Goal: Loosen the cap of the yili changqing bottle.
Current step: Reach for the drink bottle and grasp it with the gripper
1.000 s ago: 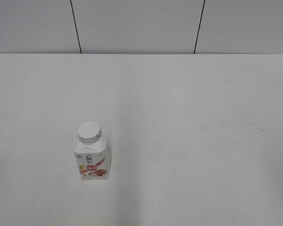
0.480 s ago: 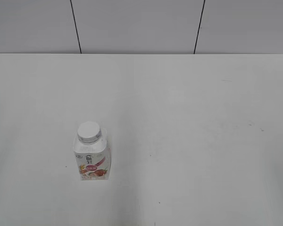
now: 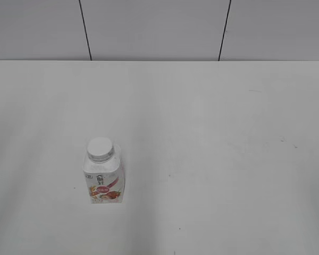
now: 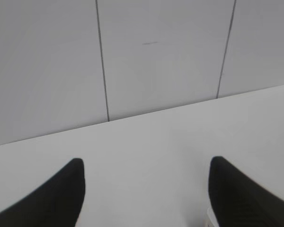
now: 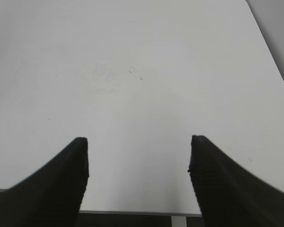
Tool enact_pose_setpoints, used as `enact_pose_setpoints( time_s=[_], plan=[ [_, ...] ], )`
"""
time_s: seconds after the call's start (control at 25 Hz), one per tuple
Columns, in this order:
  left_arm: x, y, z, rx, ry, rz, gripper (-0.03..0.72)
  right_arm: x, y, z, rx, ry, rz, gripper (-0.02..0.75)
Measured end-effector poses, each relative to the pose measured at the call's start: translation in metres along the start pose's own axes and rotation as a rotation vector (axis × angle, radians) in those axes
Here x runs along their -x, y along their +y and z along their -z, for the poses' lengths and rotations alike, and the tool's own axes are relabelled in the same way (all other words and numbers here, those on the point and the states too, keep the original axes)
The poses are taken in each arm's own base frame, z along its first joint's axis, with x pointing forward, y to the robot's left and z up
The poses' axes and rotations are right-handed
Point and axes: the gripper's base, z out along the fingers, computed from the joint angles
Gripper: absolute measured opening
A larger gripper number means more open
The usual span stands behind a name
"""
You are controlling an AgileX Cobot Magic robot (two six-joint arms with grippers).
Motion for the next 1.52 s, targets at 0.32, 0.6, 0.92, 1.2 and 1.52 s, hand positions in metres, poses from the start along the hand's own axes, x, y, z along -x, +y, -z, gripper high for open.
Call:
enact_pose_setpoints(
  time_s=[0.32,0.6,0.92,1.2,1.52],
  plan=[
    [-0.019,-0.016,-0.051,-0.121,-0.089,-0.023,0.499,0.0,0.0,0.0,0.0,0.0,0.0,0.529],
    [-0.071,-0.022,-0.07,-0.127,-0.043,0.084,0.499,0.0,0.0,0.0,0.0,0.0,0.0,0.529],
    [-0.088,-0.028,-0.075,-0.164,-0.014,0.009,0.499,0.0,0.0,0.0,0.0,0.0,0.0,0.529],
    [-0.096,-0.033,-0.09,-0.205,0.054,-0.009,0.499,0.0,0.0,0.0,0.0,0.0,0.0,0.529],
    [-0.108,-0.053,-0.114,-0.372,0.09,0.043,0.499,0.0,0.0,0.0,0.0,0.0,0.0,0.529]
  ],
)
